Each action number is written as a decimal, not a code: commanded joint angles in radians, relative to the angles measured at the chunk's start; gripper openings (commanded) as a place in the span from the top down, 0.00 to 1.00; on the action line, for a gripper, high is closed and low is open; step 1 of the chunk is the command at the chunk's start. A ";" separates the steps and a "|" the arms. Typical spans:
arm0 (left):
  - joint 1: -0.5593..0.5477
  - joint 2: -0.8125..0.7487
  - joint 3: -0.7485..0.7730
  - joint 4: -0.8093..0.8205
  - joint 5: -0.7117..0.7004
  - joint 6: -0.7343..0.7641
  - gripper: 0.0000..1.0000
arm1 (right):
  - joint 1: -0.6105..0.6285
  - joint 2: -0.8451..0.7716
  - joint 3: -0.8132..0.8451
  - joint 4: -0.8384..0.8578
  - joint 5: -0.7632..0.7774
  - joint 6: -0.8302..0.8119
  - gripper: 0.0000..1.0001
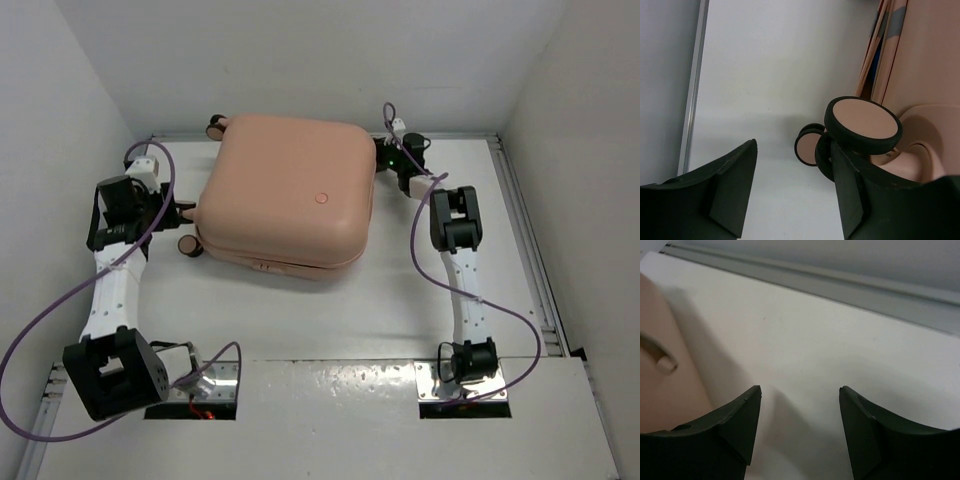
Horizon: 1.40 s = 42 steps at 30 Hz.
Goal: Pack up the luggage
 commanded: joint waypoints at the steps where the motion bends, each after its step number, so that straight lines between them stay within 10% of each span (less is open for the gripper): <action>1: 0.026 -0.042 -0.022 -0.312 -0.005 0.097 0.36 | -0.001 -0.156 -0.079 0.111 -0.198 0.052 0.36; 11: 0.087 -0.001 0.169 -0.439 -0.310 0.153 0.28 | -0.003 -0.306 -0.283 0.149 -0.347 -0.002 0.42; 20: 0.262 0.124 0.295 -0.881 0.297 0.736 0.36 | -0.015 -0.190 -0.075 0.056 -0.098 -0.022 0.31; 25: 0.208 0.190 0.295 -0.950 0.389 0.853 0.40 | -0.007 -0.063 0.120 0.053 -0.019 -0.033 0.24; 30: 0.145 0.190 0.263 -0.668 0.379 0.626 0.37 | 0.020 -0.009 0.188 0.057 -0.106 -0.014 0.24; 42: -0.126 0.323 0.198 -0.027 0.126 0.183 0.31 | 0.060 -0.260 -0.223 0.275 -0.526 0.021 0.39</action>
